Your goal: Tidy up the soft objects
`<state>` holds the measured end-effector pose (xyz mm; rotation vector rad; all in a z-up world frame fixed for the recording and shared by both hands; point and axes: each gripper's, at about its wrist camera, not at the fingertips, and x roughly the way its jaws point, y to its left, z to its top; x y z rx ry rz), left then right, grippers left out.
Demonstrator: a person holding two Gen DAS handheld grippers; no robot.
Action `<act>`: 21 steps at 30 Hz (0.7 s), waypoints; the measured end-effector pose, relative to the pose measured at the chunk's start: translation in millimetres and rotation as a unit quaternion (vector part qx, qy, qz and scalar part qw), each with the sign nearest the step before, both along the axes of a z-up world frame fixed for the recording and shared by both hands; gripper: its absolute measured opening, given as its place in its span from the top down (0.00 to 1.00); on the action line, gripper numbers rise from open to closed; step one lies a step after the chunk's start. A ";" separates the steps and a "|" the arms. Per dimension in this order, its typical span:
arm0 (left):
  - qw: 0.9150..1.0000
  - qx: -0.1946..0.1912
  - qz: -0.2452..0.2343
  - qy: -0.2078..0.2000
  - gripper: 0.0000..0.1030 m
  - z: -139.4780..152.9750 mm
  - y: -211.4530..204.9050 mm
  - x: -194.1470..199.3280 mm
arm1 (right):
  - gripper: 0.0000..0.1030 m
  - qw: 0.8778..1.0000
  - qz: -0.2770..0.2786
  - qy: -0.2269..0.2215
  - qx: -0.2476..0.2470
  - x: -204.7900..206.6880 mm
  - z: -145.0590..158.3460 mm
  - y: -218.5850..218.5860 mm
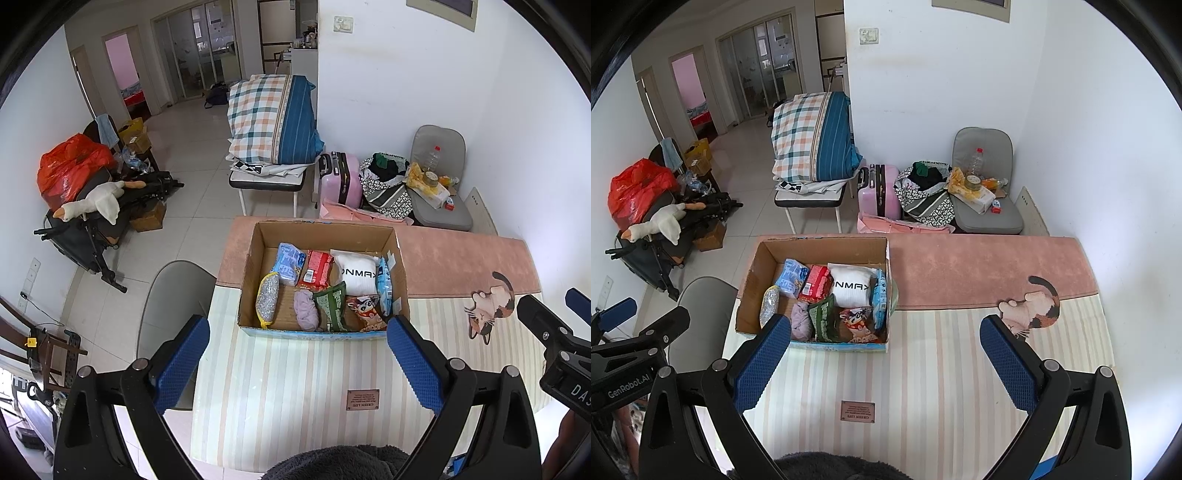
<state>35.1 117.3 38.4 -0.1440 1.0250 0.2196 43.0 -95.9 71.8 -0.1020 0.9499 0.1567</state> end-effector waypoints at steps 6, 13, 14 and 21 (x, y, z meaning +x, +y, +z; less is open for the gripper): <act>1.000 0.001 0.001 -0.001 0.05 -0.3 -0.5 0.1 | 0.00 1.000 0.001 0.000 -0.001 0.2 0.4 0.0; 1.000 0.002 -0.001 -0.002 0.05 3.5 2.0 3.0 | 0.00 1.000 0.001 0.001 0.000 0.4 0.6 -0.3; 1.000 0.003 -0.001 -0.003 0.05 3.8 2.2 3.4 | 0.00 1.000 0.001 0.000 -0.001 0.3 0.5 -0.4; 1.000 0.003 -0.001 -0.003 0.05 3.8 2.6 3.3 | 0.00 1.000 0.001 0.001 0.000 0.3 0.6 -0.1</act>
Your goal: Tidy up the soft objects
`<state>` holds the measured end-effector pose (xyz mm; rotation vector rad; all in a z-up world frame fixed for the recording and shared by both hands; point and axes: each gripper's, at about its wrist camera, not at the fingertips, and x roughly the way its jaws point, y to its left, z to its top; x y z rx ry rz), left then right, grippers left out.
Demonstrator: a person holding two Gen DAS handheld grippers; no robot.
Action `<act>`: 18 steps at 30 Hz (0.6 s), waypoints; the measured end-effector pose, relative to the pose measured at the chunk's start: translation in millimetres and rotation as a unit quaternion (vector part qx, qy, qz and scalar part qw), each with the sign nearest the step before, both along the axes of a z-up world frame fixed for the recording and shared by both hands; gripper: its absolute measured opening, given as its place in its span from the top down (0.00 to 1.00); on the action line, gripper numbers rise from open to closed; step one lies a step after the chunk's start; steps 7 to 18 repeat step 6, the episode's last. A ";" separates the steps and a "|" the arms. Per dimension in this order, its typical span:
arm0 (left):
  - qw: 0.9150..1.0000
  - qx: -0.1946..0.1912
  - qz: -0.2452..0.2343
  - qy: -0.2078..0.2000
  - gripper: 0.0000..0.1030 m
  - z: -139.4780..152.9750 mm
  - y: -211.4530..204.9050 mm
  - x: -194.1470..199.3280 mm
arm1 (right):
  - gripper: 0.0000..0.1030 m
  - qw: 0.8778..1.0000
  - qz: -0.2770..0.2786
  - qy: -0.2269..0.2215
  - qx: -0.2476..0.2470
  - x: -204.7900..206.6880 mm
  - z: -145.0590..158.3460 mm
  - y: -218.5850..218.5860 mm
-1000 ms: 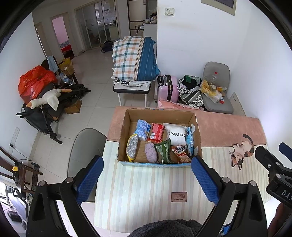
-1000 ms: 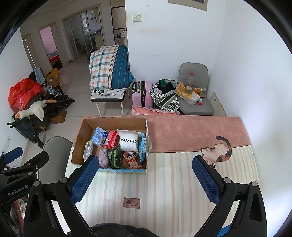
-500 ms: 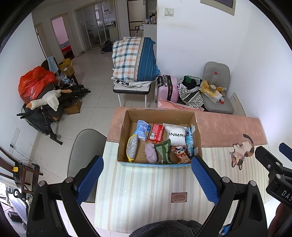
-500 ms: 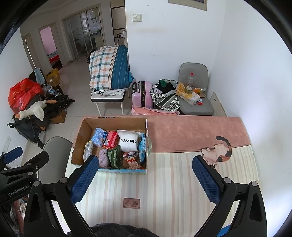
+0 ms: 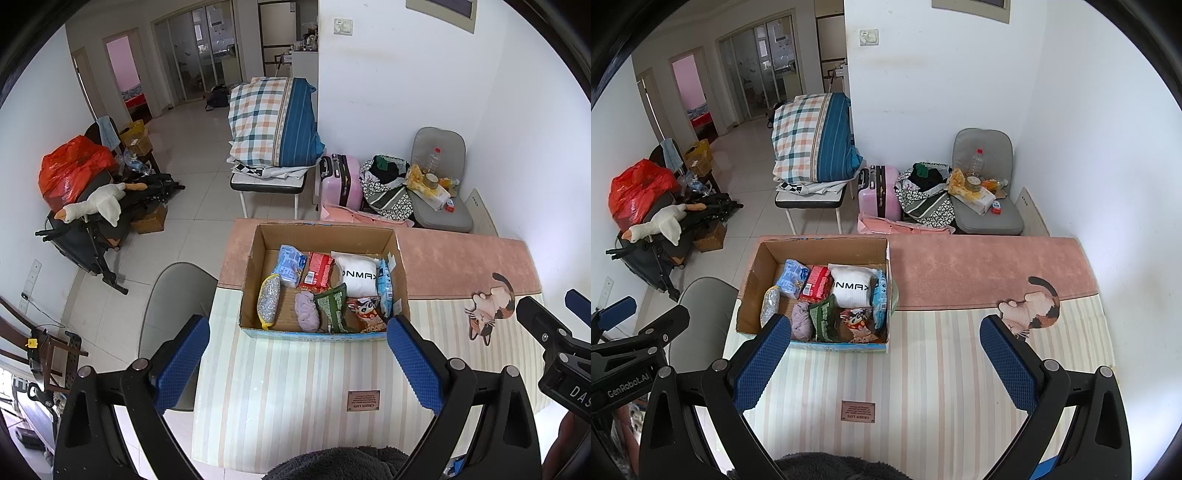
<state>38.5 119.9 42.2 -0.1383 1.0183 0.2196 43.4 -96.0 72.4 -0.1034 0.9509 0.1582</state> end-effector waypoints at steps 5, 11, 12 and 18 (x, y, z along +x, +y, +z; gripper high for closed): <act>1.000 0.002 0.000 -0.002 0.05 1.1 0.7 0.8 | 0.00 1.000 0.000 -0.001 0.000 0.0 0.0 -0.2; 1.000 0.001 0.000 -0.001 0.05 1.4 0.5 -0.2 | 0.00 1.000 0.000 -0.001 -0.001 0.1 -0.2 -0.2; 1.000 0.001 0.000 -0.001 0.05 1.4 0.5 -0.2 | 0.00 1.000 0.000 -0.001 -0.001 0.1 -0.2 -0.2; 1.000 0.001 0.000 -0.001 0.05 1.4 0.5 -0.2 | 0.00 1.000 0.000 -0.001 -0.001 0.1 -0.2 -0.2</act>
